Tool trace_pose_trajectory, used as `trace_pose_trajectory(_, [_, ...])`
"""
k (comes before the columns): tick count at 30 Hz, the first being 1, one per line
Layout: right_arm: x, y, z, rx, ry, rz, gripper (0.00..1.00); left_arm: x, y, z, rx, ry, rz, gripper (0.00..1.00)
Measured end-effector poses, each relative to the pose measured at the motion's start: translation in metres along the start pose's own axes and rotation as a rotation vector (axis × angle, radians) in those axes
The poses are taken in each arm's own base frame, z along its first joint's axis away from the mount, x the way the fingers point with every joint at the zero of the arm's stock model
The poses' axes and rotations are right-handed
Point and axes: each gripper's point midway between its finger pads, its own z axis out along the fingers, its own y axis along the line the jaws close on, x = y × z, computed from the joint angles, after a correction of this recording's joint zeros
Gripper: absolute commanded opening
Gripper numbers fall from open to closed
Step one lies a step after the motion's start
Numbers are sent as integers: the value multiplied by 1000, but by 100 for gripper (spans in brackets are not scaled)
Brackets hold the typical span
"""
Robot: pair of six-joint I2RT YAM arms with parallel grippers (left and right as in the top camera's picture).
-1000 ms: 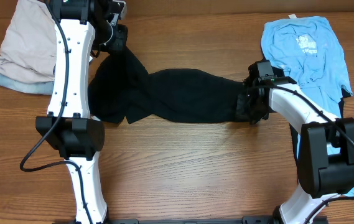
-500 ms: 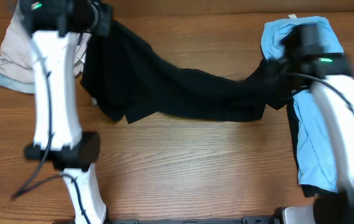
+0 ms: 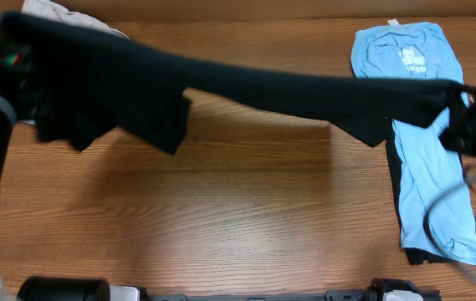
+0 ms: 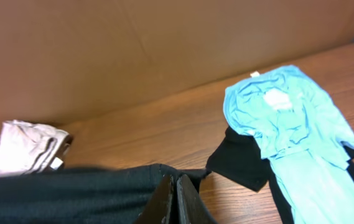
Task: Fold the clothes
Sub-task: 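Lift the black shirt with both grippers and lay it flat forward, then release the black shirt's top corners and raise both grippers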
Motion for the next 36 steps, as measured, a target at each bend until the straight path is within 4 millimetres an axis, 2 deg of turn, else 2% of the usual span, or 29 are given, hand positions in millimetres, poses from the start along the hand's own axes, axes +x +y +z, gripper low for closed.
trace_pose_trajectory(5, [2, 6, -54, -18, -96, -14, 4, -6, 18, -46, -52, -76, -19, 4])
trace_pose_trajectory(9, [4, 8, -77, -23, -141, -20, 4, -7, 29, -69, -85, -111, -30, 4])
trace_pose_trajectory(13, [4, 7, -70, -14, -122, -23, 4, -4, 31, -69, -96, -101, -28, 4])
trace_pose_trajectory(17, [1, 2, -45, 12, -68, -31, 4, 7, 24, -39, -97, -16, -6, 4])
trace_pose_trajectory(21, [-1, -6, -2, 41, 21, -36, 4, 27, 11, 20, -90, 126, 32, 4])
trace_pose_trajectory(24, [1, -13, 43, 66, 117, -39, 4, 47, -2, 74, -84, 237, 62, 4])
trace_pose_trajectory(29, [17, -33, 145, 103, 300, -42, 4, 96, -26, 174, -76, 423, 113, 4])
trace_pose_trajectory(36, [55, -66, 291, 123, 432, -37, 4, 161, -56, 295, -71, 529, 143, 4])
